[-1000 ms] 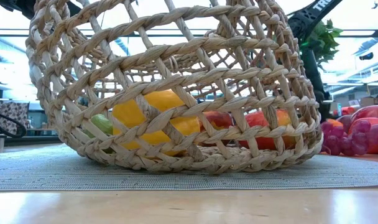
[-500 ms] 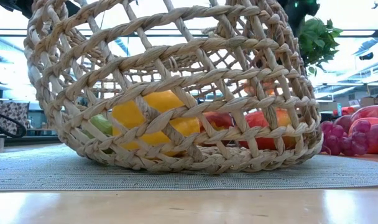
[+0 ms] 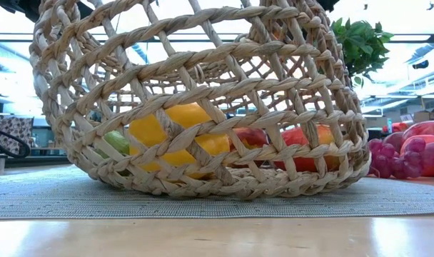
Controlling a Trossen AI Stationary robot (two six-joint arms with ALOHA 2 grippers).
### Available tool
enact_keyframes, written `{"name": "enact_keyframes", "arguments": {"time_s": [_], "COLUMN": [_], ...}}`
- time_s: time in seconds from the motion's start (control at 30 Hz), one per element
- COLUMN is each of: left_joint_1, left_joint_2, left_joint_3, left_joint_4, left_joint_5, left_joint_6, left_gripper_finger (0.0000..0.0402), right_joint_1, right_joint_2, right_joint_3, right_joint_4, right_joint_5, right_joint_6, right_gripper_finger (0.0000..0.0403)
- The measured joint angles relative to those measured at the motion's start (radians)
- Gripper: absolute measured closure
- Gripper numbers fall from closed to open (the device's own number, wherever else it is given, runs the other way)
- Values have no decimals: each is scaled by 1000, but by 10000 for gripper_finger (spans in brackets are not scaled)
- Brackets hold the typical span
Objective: Build produce basket
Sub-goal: Put the orange into the basket
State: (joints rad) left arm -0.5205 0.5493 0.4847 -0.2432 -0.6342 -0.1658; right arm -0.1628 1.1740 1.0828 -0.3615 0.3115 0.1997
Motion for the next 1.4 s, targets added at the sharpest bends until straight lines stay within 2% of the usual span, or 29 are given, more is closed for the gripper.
{"name": "enact_keyframes", "arguments": {"time_s": [0.13,0.4,0.5,0.73,0.93,1.07,1.23,1.4], "left_joint_1": [0,0,0,0,0,0,0,0], "left_joint_2": [0,0,0,0,0,0,0,0], "left_joint_3": [0,0,0,0,0,0,0,0], "left_joint_4": [0,-1,-1,0,0,0,0,0], "left_joint_5": [0,0,0,0,0,0,0,0], "left_joint_6": [0,0,0,0,0,0,0,0], "left_gripper_finger": [353,353,353,353,353,353,353,353], "right_joint_1": [28,114,151,208,225,254,291,333], "right_joint_2": [-3,15,23,42,85,145,210,293], "right_joint_3": [0,0,0,0,0,0,61,116], "right_joint_4": [107,319,385,498,493,480,458,459], "right_joint_5": [-66,-328,-362,-363,-339,-229,-48,68], "right_joint_6": [-30,-126,-155,-185,-209,-294,-466,-739], "right_gripper_finger": [85,83,82,81,80,80,80,80]}}
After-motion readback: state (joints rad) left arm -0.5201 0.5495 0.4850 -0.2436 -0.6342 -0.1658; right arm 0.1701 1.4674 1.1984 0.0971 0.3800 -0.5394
